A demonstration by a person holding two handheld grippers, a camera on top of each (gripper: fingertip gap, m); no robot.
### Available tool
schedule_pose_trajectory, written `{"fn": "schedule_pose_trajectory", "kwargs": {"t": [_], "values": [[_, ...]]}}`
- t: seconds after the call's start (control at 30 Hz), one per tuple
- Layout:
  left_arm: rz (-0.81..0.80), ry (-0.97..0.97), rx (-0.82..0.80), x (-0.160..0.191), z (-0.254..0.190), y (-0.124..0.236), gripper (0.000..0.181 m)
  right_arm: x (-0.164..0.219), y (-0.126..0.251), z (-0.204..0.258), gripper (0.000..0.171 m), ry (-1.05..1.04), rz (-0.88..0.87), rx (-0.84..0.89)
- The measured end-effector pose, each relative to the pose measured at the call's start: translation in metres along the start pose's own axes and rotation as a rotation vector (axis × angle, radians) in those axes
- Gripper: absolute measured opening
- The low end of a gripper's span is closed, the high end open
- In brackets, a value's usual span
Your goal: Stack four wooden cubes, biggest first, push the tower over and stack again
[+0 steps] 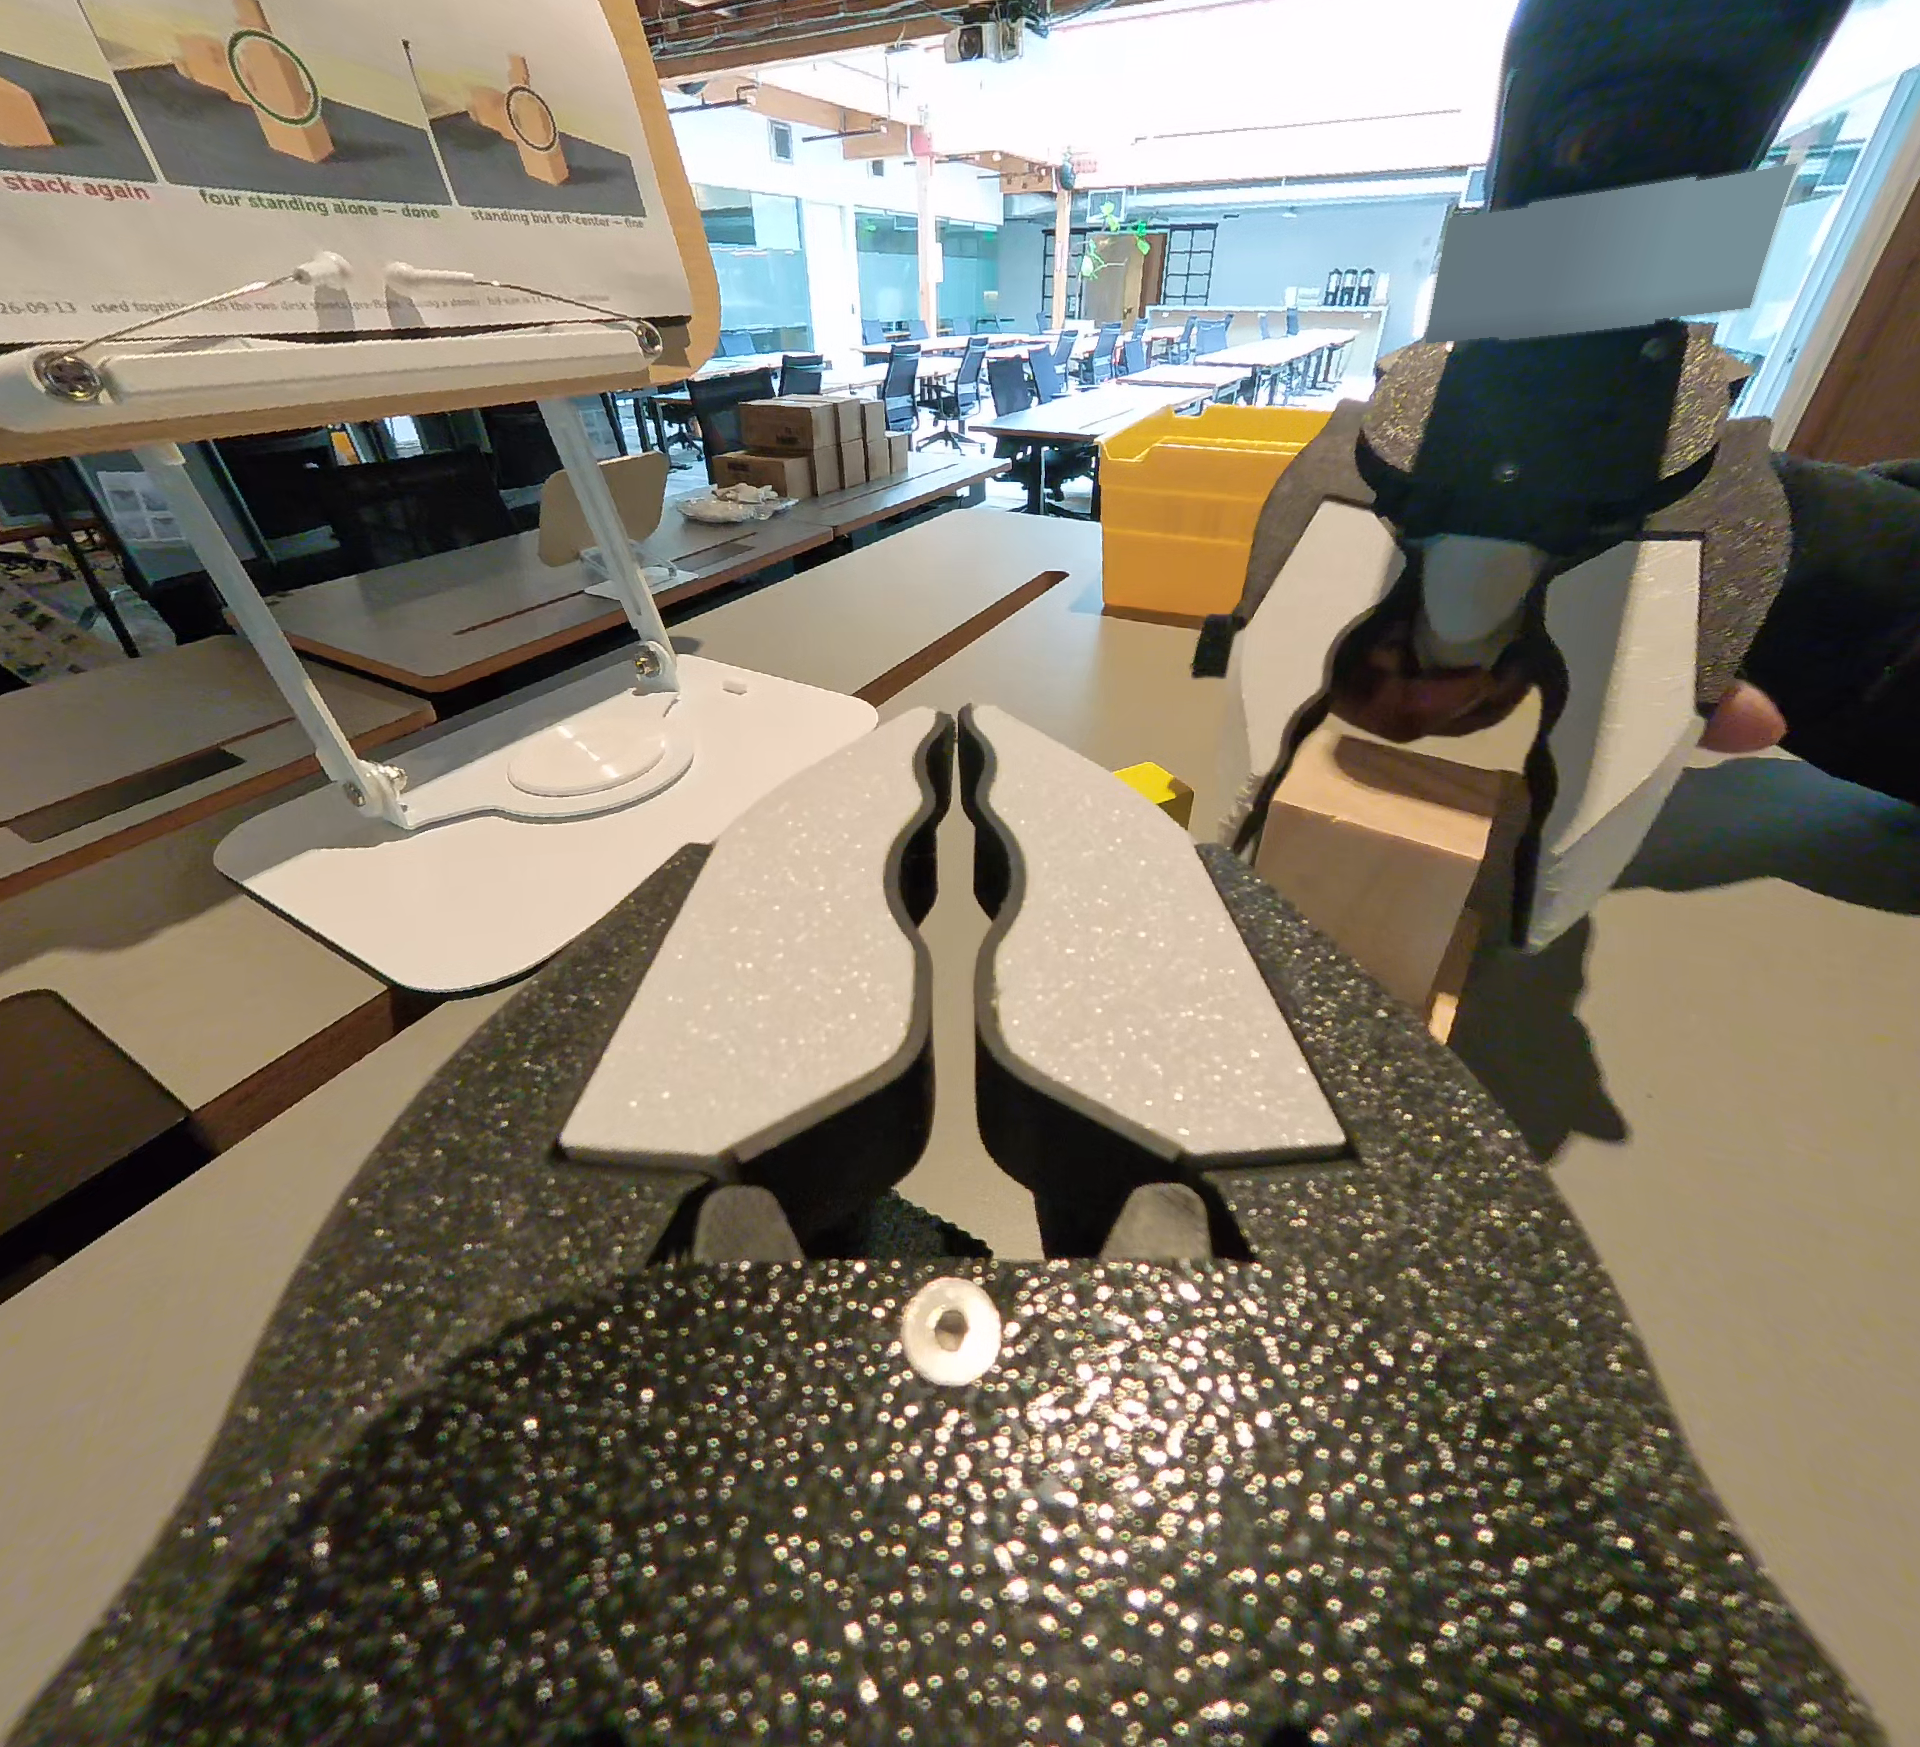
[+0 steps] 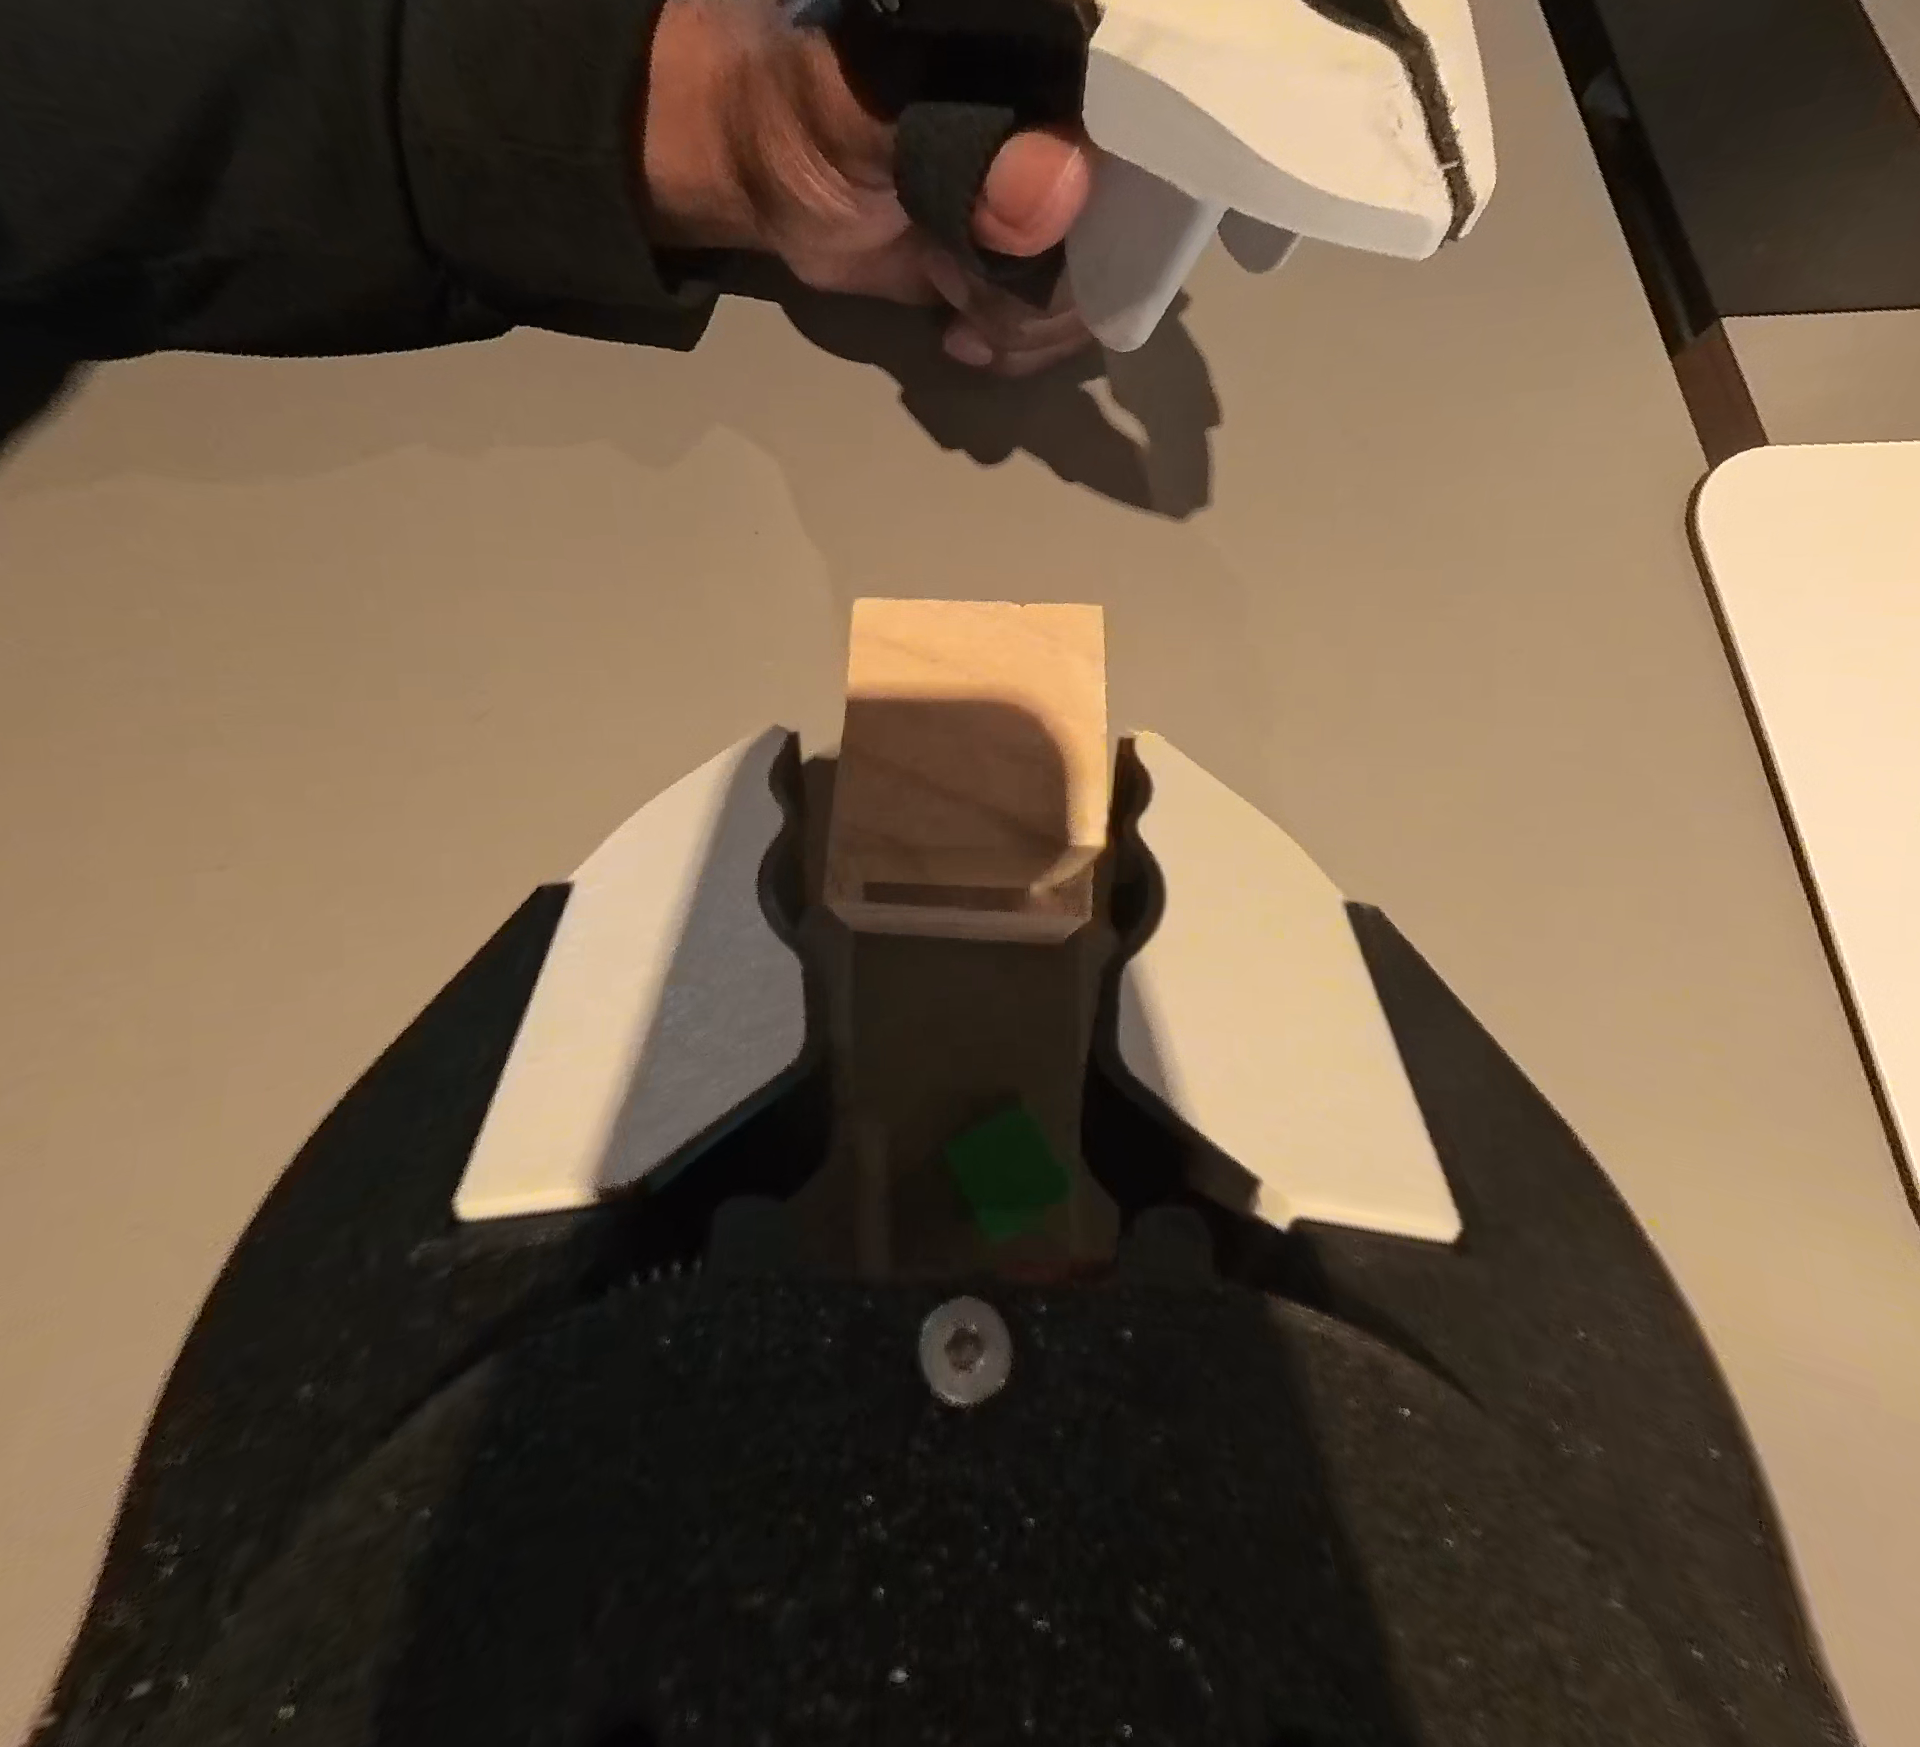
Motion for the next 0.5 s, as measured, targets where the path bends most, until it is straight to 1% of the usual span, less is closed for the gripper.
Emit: {"fn": "schedule_pose_trajectory", "kwargs": {"t": [0.17,0.27,0.4,0.5], "values": [[-0.004,0.002,0.001,0.000,0.000,0.000,0.000,0.007,0.016,-0.012,0.064,0.001,-0.006,-0.002],[-0.006,0.003,0.000,-0.001,0.000,0.001,0.000,0.015,0.029,-0.037,0.061,-0.055,-0.046,0.044],[-0.006,0.004,0.000,-0.001,0.001,0.001,0.000,0.048,0.033,-0.078,0.060,-0.178,-0.014,0.148],[-0.005,0.004,0.000,0.000,0.001,0.000,0.000,0.069,0.026,-0.086,0.061,-0.242,0.033,0.152]]}}
Point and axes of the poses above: each gripper's, where its closed fingertips meet, y back along the fingers, x out of its underside, z = x × y across the jaws, the point moved 1 cm from there along y, back along the fingers, and after that the axes turned 14 degrees about x, right-handed, at the moved point
